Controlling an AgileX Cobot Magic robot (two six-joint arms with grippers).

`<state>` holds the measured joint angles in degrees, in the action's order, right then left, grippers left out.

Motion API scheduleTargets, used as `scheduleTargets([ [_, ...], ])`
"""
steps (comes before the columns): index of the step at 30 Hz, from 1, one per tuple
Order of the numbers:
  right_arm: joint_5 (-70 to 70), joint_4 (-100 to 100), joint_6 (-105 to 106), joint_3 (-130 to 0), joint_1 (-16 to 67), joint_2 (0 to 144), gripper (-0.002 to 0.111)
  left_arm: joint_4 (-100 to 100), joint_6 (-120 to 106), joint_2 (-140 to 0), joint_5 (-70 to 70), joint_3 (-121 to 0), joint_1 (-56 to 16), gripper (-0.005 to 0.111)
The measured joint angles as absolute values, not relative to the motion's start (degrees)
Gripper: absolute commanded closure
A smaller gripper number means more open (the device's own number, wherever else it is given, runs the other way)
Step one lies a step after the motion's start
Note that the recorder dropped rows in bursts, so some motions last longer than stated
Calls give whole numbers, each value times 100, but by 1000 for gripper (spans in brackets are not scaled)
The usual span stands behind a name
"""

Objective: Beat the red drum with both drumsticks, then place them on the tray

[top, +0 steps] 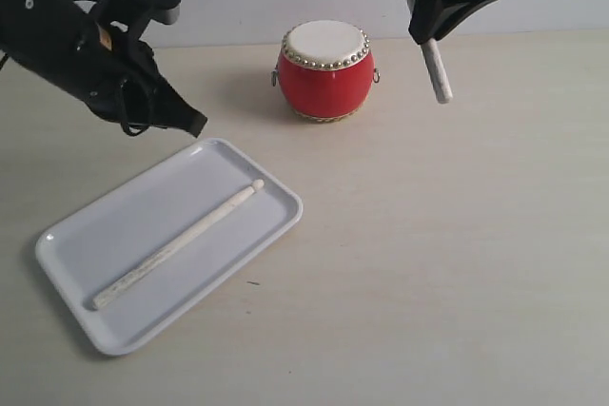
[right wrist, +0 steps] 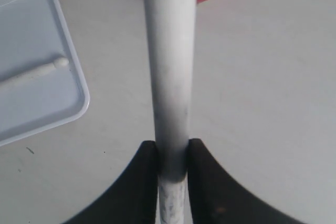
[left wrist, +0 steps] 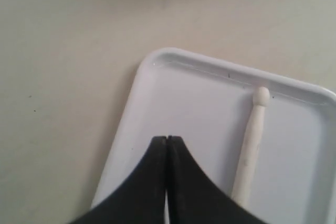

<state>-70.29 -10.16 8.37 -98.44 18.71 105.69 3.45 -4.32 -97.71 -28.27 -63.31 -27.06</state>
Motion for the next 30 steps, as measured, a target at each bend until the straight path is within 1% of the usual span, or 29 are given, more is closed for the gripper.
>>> scheduleTargets([
  [6,-7029,-1016,837,-9844,1871,10647,108,345,-444,-8888,-1519,-5030,-2604,107],
  [11,-7029,-1016,837,-9844,1871,10766,108,356,-257,-7637,-76,-3823,-2373,107],
  [13,-7029,-1016,837,-9844,1871,10850,108,356,-232,-7116,220,-3462,-2258,107],
  [16,-7029,-1016,850,-9844,1871,10974,108,356,-172,-6312,256,-3017,-2060,107],
  [21,-7029,-1016,965,-9844,1871,11084,108,356,-64,-5068,-494,-2564,-1872,107],
  [25,-7029,-1055,965,-9844,1871,11098,108,356,-42,-4184,-1021,-2349,-1835,107],
  [30,-7029,-1247,988,-9844,1871,11098,108,356,-42,-3246,-1104,-2283,-1835,107],
])
